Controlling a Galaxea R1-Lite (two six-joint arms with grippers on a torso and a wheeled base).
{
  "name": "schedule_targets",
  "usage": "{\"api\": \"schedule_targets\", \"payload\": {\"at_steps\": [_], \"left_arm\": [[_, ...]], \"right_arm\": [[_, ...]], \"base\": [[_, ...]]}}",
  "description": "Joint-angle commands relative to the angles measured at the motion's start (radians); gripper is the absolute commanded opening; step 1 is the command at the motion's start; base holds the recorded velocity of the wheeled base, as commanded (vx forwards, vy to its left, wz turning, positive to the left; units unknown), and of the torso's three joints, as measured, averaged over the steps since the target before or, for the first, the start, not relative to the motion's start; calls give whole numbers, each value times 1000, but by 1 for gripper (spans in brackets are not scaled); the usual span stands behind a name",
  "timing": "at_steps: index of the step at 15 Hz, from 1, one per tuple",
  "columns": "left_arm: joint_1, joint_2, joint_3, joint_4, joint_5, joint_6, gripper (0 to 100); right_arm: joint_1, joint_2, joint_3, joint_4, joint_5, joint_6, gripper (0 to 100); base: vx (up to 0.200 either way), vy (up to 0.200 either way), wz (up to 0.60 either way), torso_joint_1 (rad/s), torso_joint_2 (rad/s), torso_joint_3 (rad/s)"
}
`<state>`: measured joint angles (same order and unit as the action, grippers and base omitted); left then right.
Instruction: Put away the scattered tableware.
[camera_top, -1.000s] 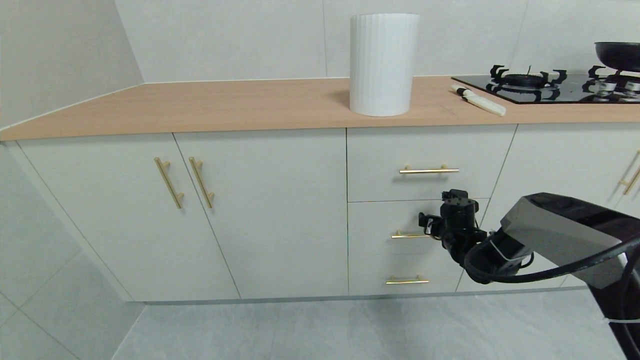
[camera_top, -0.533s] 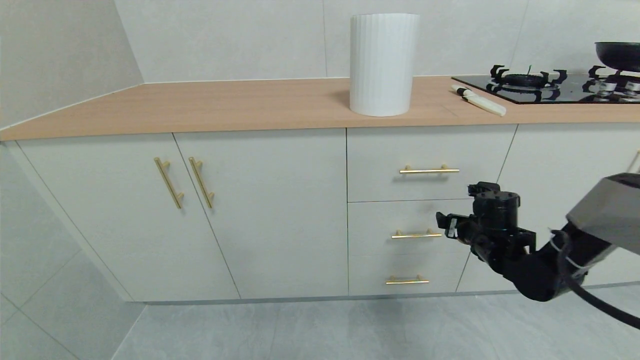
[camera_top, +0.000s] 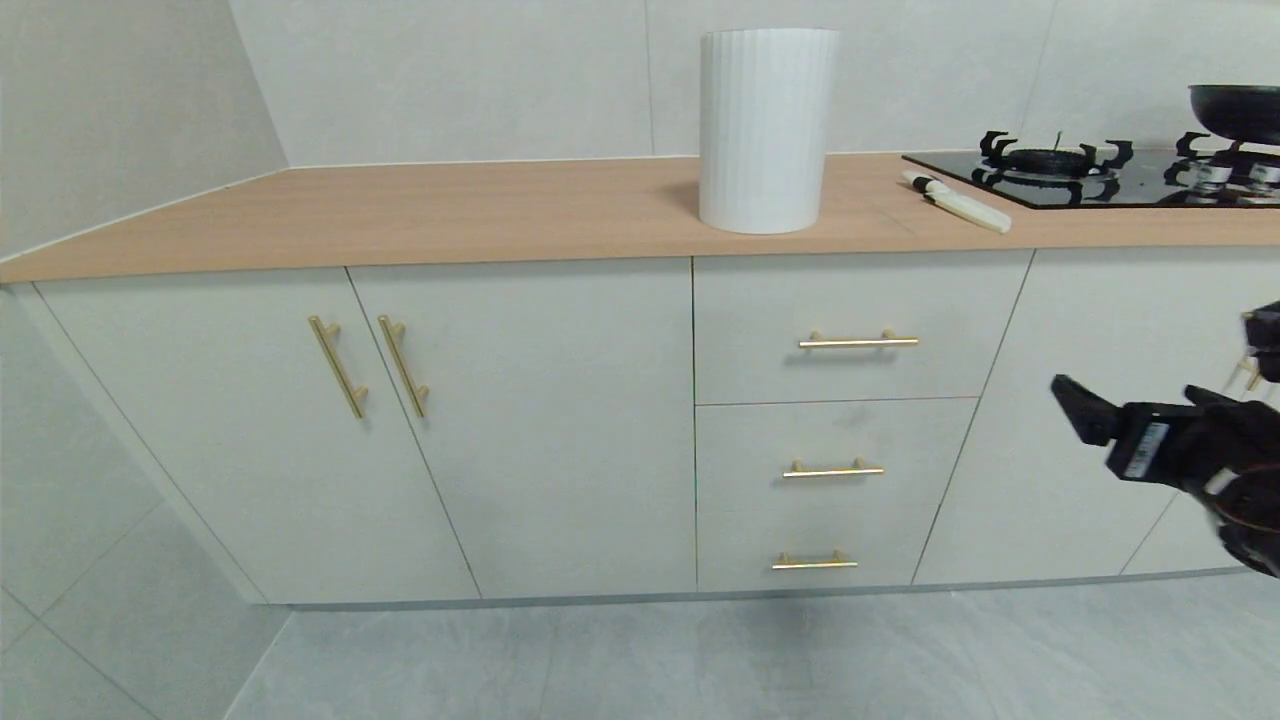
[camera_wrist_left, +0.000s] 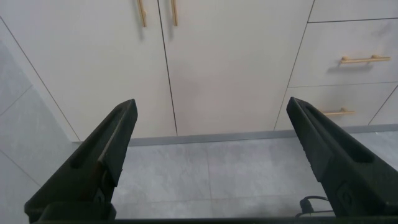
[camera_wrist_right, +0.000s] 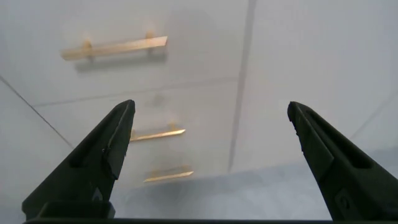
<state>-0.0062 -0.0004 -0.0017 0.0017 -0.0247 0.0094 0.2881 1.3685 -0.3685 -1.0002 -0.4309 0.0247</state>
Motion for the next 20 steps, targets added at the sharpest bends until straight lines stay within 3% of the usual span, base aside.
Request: {"api": "schedule_targets", "payload": {"at_steps": [1, 4, 7, 10, 16, 20], "left_arm": [[0, 0, 0, 0, 0, 0, 100], [0, 0, 0, 0, 0, 0, 100], [0, 0, 0, 0, 0, 0, 100], [0, 0, 0, 0, 0, 0, 100], [0, 0, 0, 0, 0, 0, 100], [0, 0, 0, 0, 0, 0, 100]], "right_arm": [[-49, -341, 175, 6, -3, -95, 100], [-96, -585, 227, 109, -3, -126, 100], [-129, -934, 180, 503, 1, -163, 100], [-190, -1151, 94, 779, 24, -170, 100], [-277, -1350, 91, 910, 70, -206, 100], [-285, -1369, 194, 933, 274, -91, 100]], "base": [[0, 0, 0, 0, 0, 0], [0, 0, 0, 0, 0, 0], [0, 0, 0, 0, 0, 0], [0, 0, 0, 0, 0, 0], [0, 0, 0, 0, 0, 0], [0, 0, 0, 0, 0, 0]]}}
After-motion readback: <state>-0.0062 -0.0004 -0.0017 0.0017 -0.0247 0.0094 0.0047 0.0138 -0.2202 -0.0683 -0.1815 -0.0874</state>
